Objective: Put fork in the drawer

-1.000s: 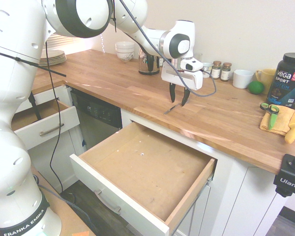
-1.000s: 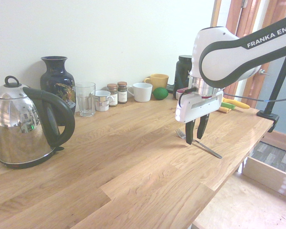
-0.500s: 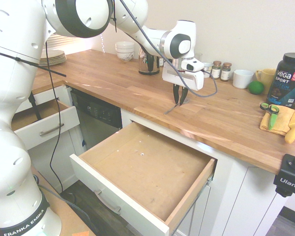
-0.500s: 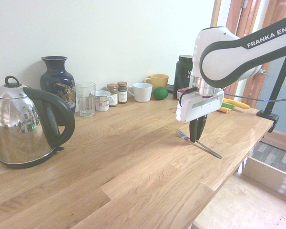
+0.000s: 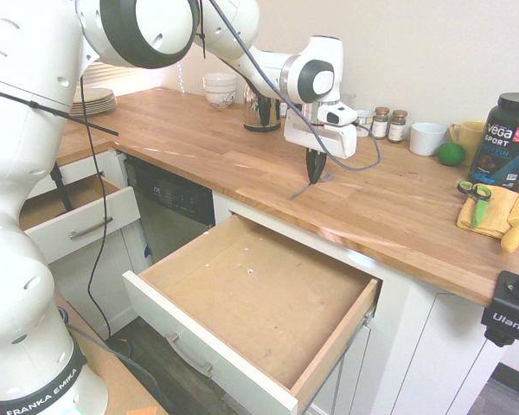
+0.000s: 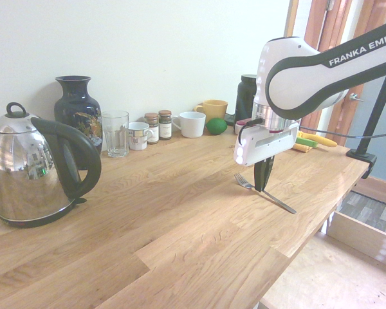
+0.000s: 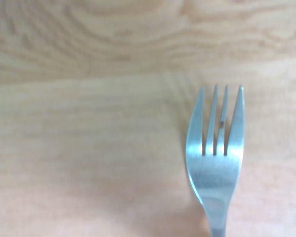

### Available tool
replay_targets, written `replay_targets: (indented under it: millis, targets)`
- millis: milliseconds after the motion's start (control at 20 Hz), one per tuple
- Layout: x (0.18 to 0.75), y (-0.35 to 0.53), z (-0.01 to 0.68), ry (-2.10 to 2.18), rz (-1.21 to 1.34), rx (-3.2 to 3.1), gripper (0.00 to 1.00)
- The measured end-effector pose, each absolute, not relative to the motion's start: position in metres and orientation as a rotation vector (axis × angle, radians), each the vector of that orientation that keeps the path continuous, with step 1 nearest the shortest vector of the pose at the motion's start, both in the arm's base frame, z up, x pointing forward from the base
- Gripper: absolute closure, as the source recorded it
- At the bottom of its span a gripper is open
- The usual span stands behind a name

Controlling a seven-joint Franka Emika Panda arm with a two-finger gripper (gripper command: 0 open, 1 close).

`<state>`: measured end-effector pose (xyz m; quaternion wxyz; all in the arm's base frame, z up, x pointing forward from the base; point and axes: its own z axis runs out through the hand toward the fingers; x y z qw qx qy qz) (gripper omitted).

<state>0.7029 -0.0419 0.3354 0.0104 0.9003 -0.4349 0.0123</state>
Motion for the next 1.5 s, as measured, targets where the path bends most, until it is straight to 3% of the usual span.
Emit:
replay_targets:
  millis: [650,950,1500]
  targets:
    - [0.725,-0.048,0.336,-1.375,0.072,2.811,1.00]
    - [0.724,-0.049,0.368,-1.384,0.128,2.822,1.00]
    - [0.671,-0.044,0.419,-1.346,0.132,2.848,1.00]
